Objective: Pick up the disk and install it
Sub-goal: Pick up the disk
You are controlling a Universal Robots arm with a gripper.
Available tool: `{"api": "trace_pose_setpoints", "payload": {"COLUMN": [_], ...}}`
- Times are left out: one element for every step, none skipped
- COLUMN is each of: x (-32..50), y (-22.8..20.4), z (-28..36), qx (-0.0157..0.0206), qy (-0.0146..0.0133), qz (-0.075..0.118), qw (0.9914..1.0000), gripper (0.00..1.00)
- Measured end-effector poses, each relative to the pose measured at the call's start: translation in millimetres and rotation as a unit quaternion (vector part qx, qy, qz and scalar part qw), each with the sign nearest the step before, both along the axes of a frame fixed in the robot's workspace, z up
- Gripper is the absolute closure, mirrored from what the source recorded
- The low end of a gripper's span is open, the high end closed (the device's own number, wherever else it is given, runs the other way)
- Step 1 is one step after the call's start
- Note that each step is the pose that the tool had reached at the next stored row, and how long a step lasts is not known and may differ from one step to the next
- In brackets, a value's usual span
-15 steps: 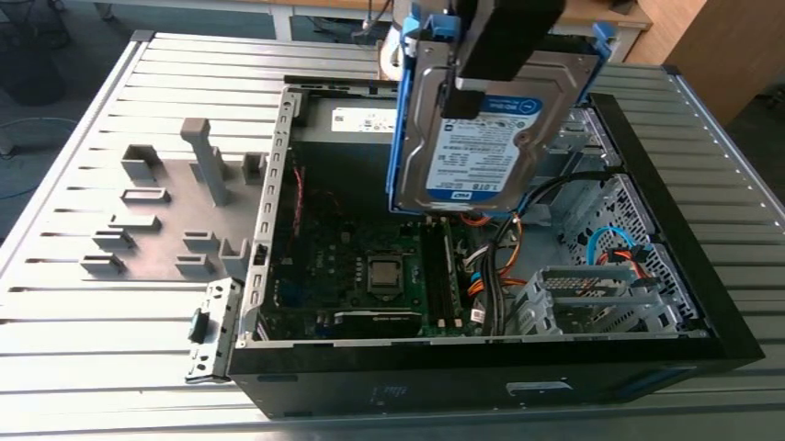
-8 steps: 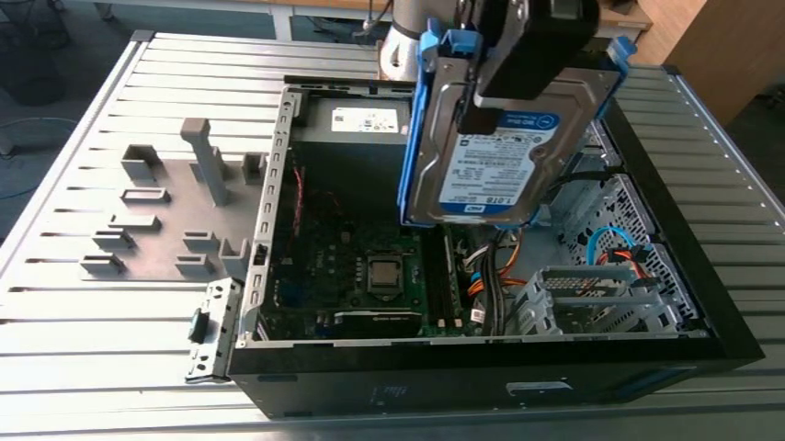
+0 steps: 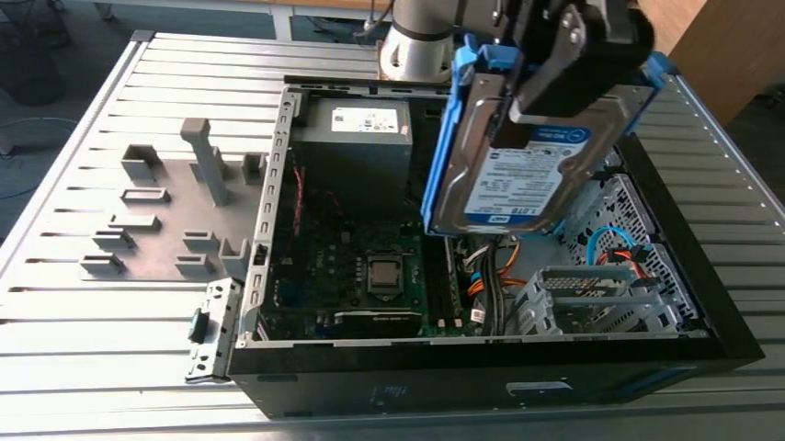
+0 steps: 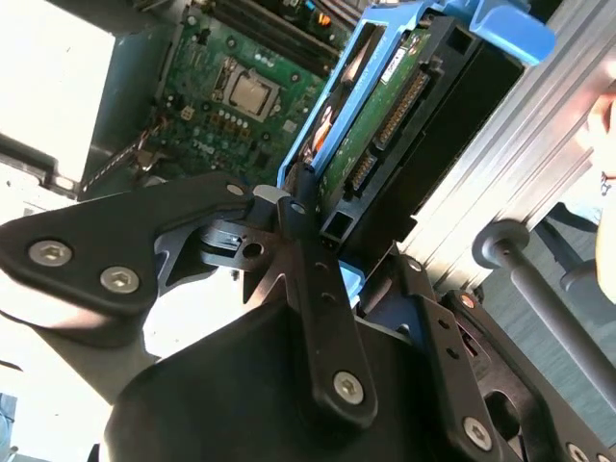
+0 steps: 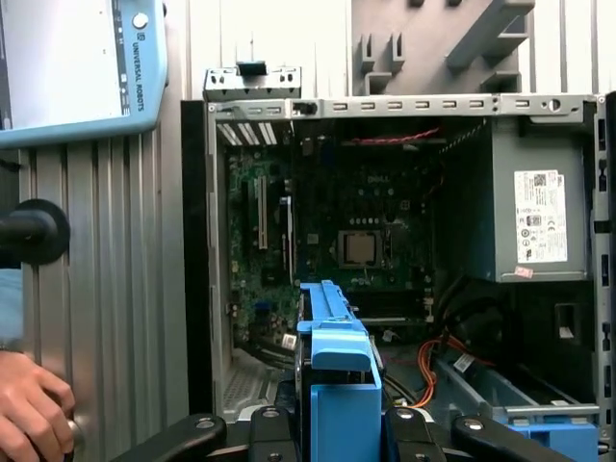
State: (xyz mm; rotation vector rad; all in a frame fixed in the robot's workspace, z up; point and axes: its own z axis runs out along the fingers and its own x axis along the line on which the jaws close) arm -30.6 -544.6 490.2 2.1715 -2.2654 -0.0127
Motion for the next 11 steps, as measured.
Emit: {"api": "trace_pose_setpoints", "payload": {"x": [3.0,6.0,9.0,11.9,14.9,17.7,20.4,23.0,25.4,27.4,29.0], "y": [-0.6,-1.2,-2.0,-2.9,-3.8,-4.6,-5.6,-6.6,-7.9,-9.5,-11.6], "z": [-0.5,-1.1,-1.7,-2.2,-2.8,-3.3,-3.8,-4.3,-4.8,-5.2,-5.8], "qx": [0.0000,0.0000,0.0000,0.0001,0.0001,0.0000,0.0001,0.0001,0.0001,0.0000,0.0000], "qy": [0.0001,0.0003,0.0004,0.0005,0.0007,0.0008,0.0009,0.0010,0.0011,0.0012,0.0012], "qz": [0.000,0.000,0.000,0.000,0.000,0.000,0.000,0.000,0.000,0.000,0.000], "qw": [1.00000,1.00000,1.00000,1.00000,1.00000,1.00000,1.00000,1.00000,1.00000,1.00000,1.00000], "gripper": [0.64,0.64,0.64,0.64,0.64,0.64,0.64,0.64,0.64,0.64,0.64]}}
